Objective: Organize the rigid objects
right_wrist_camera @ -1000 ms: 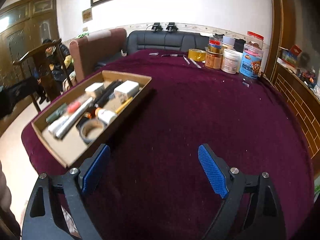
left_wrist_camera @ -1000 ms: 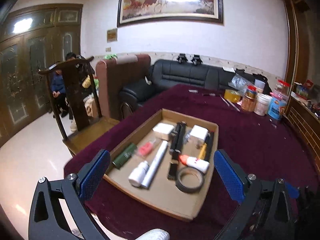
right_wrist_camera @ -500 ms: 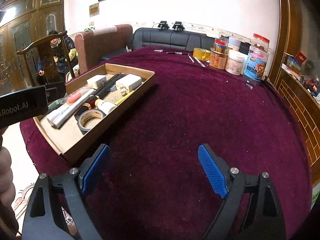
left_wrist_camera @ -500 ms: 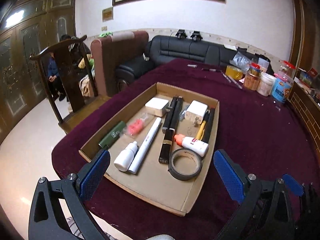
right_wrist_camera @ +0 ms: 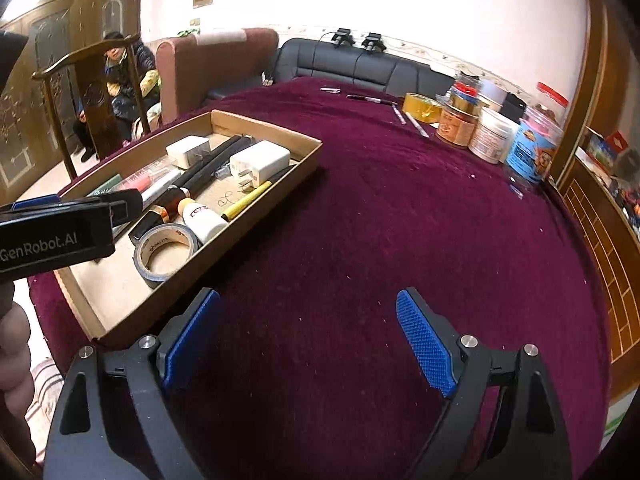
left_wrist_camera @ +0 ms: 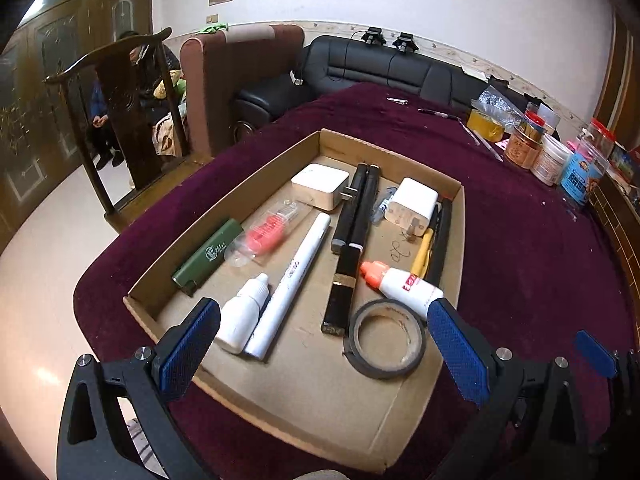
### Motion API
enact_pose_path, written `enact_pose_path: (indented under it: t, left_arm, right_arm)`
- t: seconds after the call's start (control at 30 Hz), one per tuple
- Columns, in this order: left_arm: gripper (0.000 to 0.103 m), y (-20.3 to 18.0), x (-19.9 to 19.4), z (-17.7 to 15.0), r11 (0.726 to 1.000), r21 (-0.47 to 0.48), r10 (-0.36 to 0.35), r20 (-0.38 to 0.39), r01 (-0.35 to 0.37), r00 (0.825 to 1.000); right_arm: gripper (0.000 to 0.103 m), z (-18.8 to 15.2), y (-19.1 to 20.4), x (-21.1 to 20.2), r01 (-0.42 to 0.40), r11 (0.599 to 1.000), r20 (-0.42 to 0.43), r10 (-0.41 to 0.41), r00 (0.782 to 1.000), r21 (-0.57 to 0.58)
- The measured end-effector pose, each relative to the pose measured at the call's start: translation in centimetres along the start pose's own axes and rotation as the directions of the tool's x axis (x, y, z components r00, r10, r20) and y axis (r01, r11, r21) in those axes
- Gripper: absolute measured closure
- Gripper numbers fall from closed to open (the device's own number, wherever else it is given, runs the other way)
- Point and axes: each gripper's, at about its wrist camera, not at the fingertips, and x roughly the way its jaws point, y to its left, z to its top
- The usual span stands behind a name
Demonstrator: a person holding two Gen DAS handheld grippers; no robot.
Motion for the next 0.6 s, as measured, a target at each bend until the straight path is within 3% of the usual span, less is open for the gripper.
enact_pose_path:
  t: [0.2, 0.6]
  left_arm:
    - [0.001, 0.0, 0.6, 0.6, 1.000, -0.007, 0.011, -0.001, -0.011, 1.000]
    - [0.001, -1.2, 0.5, 0.9, 0.999, 0.001, 0.048, -0.001, -0.048, 0.999]
  right_arm:
    - [0.012, 1.3, 0.8, 1.0, -0.013, 0.997, -0.018, 0.012, 1.000, -0.070]
    - [0.012, 1.4, 0.1, 1.4, -0.037, 0.996, -0.013, 0.037, 0.999, -0.080]
